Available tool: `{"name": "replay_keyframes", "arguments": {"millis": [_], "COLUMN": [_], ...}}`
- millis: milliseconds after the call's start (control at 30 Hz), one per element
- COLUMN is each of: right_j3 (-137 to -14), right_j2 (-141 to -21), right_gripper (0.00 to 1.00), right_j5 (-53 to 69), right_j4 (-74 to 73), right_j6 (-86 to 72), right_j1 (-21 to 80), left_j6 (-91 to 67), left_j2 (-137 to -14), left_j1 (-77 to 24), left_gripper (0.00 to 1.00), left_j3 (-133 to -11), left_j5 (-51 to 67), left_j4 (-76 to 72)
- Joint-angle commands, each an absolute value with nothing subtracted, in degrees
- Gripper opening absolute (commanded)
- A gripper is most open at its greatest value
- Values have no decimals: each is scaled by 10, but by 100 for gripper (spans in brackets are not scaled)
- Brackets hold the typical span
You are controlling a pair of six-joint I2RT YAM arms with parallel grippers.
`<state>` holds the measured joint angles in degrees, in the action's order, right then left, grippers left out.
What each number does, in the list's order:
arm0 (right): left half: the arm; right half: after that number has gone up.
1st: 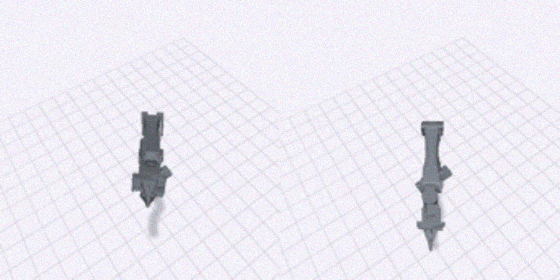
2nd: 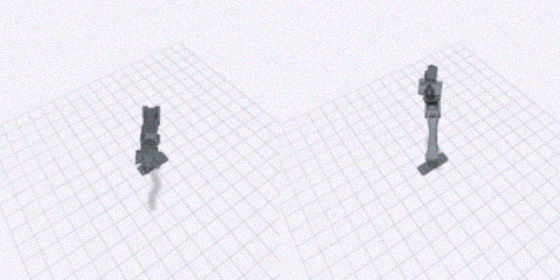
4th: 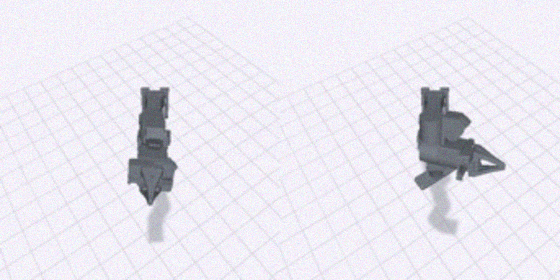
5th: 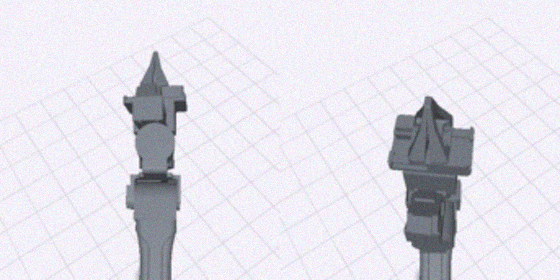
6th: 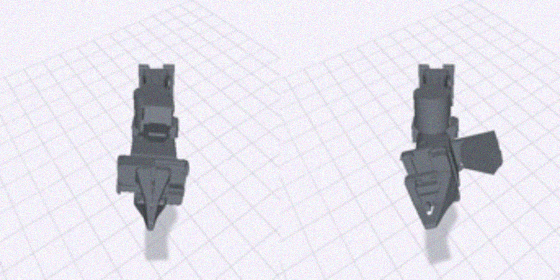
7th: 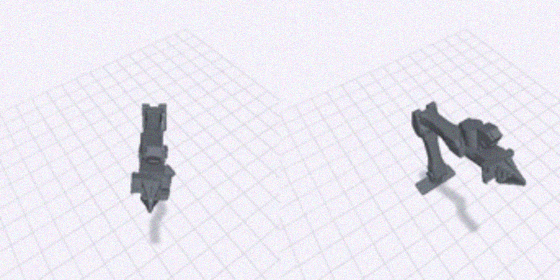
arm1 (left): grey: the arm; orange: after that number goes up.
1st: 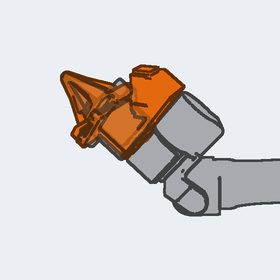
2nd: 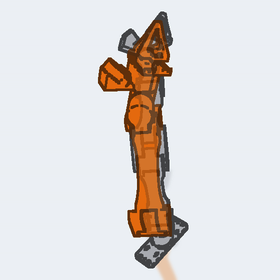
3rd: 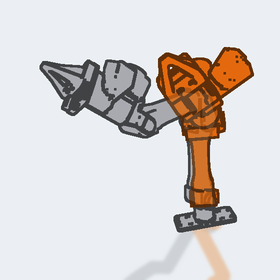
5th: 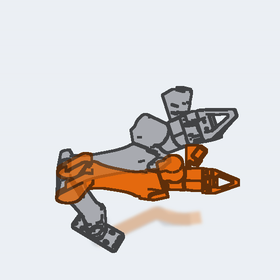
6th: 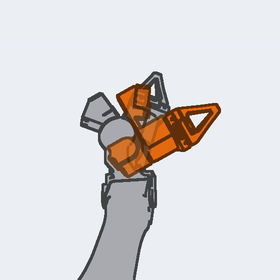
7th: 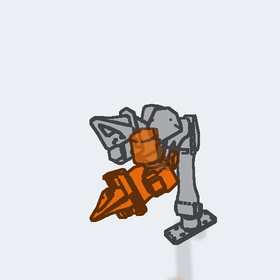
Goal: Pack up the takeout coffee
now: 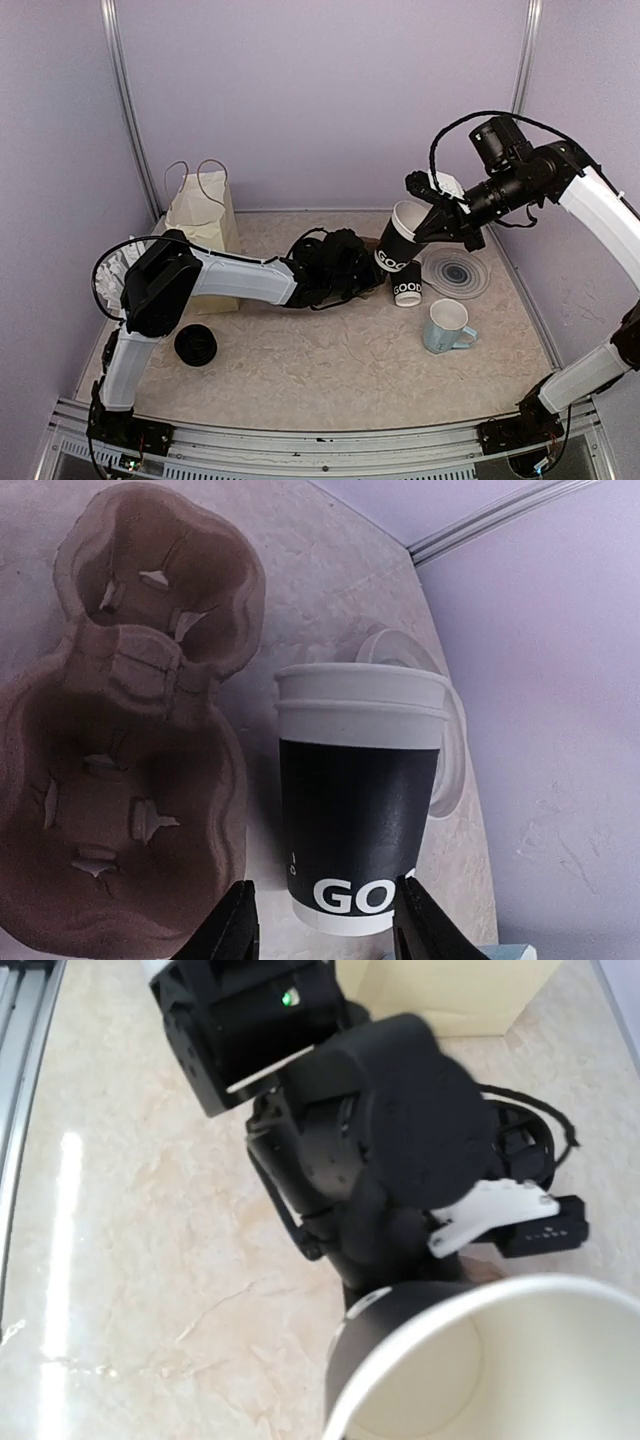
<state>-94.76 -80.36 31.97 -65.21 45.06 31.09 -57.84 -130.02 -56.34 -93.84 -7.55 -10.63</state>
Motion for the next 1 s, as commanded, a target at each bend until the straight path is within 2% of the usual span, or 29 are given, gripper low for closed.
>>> {"name": "replay_keyframes", "arguments": {"millis": [0, 333, 533, 600, 967], "right_j3": [-922, -949, -931, -921, -914], "right_j2": [-816, -822, -818, -815, -832], "right_gripper": [0, 0, 0, 0, 0], "right_j5": [322, 277, 272, 275, 308], "right_j4": [-621, -609, -610, -612, -627], "right_j6": [434, 418, 407, 413, 441], "right_j1": [308, 308, 308, 308, 314], "left_j6": [-537, -498, -468, -459, -435], "left_j2": [-1248, -1195, -1127, -1093, -957], "left_j1": [-576, -601, -600, -597, -597], "left_gripper": [46, 50, 68, 71, 73], "left_j3": [-913, -894, -849, -830, -688], "left_j5": [-103, -125, -166, -183, -227], "left_j4": [-129, -136, -37, 7, 129]}}
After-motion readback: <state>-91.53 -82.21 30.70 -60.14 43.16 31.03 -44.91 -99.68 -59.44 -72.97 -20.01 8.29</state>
